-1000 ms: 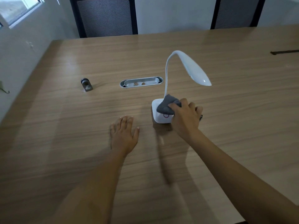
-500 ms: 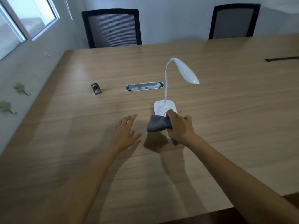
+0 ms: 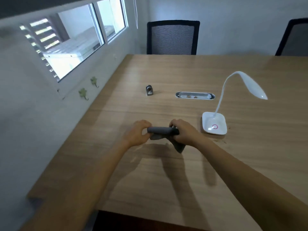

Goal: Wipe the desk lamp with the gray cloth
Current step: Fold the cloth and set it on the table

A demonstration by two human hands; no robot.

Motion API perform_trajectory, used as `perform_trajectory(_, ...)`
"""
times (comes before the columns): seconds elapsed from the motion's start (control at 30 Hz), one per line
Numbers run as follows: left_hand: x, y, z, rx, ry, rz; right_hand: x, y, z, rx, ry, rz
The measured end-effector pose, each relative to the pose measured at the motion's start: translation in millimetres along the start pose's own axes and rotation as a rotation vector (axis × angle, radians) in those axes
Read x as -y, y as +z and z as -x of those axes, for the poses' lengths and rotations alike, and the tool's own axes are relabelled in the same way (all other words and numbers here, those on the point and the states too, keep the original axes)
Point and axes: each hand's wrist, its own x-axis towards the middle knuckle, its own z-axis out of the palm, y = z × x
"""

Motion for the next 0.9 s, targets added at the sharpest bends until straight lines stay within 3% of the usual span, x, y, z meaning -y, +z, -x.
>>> perform_trajectory(0.13,22.9,-20.3,14.0,0.066,-0.187,0.111,23.0,12.6,-15.4,0.076,0.010,-0.046)
perform_trajectory(0.2,32.2,-23.0,19.6,0.096,-0.321,0.296,29.2,19.5,-21.3,0.076,0.069,-0.144)
perform_trajectory(0.3,52.3,-25.1,29.7,0.087,-0.612,0.637,41.1,36.3,-31.8,0.002,0.218,-0.464)
perform_trajectory(0.43,74.9,-21.2,42.1,0.031,-0.891,0.736,50.0,68.5,-41.9,-0.042,0.518,-0.870)
perform_trajectory(0.53,82.6,-14.6,47.9,-0.018,-0.928,0.652,54.7,90.9,-44.7,-0.103,0.592,-0.884)
perform_trajectory(0.73,93.9,-8.3,54.2,-0.049,-0.899,0.450,62.9,112.8,-41.4,-0.156,0.499,-0.783)
perform_trajectory(0.9,99.8,-6.1,62.0,-0.063,-0.812,0.252,59.9,118.3,-35.3,-0.117,0.334,-0.374)
